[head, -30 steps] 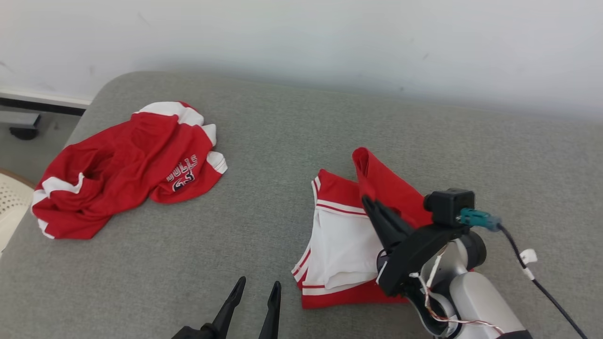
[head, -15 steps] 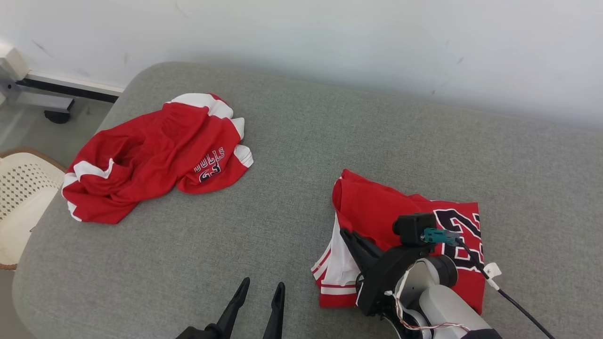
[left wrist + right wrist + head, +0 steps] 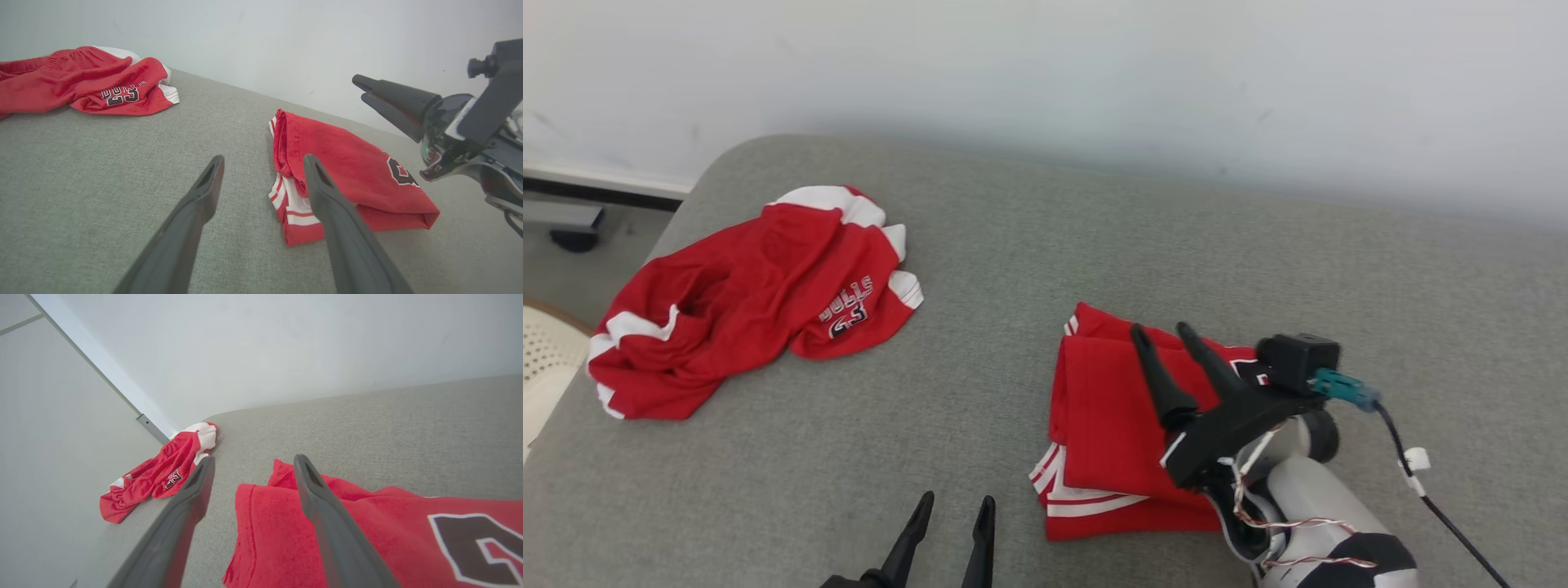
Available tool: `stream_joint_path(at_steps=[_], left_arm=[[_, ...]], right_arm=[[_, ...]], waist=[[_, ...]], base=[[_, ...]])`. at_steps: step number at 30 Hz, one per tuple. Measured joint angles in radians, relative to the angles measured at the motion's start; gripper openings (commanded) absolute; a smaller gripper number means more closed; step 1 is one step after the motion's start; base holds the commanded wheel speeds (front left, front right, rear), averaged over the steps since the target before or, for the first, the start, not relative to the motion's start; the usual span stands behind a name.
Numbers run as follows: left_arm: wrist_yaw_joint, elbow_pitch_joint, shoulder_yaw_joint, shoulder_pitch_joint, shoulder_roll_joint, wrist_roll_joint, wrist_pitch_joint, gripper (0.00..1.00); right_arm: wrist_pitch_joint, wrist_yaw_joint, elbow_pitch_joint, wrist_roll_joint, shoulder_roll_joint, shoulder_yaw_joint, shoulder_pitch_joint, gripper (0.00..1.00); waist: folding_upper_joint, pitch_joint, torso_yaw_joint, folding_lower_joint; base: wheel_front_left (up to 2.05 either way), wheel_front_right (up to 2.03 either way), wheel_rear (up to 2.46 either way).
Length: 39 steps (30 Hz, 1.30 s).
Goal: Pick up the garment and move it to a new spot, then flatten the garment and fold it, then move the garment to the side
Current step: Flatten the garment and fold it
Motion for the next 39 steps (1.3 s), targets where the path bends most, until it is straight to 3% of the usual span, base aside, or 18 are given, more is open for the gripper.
stream_joint_path(at_steps=[13,22,32,39], left_arm=[[0.066,-0.015,0.079,0.019,0.013,-0.012,0.000,1.00],[0.088,-0.041,0.138,0.038,0.036,-0.018,0.000,1.00],[0.081,-0.071,0.182,0.062,0.030,0.063,0.000,1.00],[0.020,-0.097,0.228,0.092,0.020,0.180,0.000,1.00]], right_arm=[[-0.115,0.000,-0.019,-0.152,-0.124,-0.137,0.085,1.00],[-0.144,0.000,-0.184,-0.259,-0.165,-0.211,0.242,1.00],[-0.145,0.000,-0.467,-0.468,-0.151,-0.304,0.443,1.00],[-0.147,0.000,-0.574,-0.525,-0.113,-0.356,0.565,1.00]], waist=[[0.0000,-0.033,-0.131,0.0000],[-0.0001,-0.068,-0.227,0.0000],[0.0000,-0.101,-0.249,-0.0001],[-0.0001,-0.128,-0.233,-0.0001]], base=[[0.00,0.00,0.00],[0.00,0.00,0.00],[0.00,0.00,0.00],[0.00,0.00,0.00]])
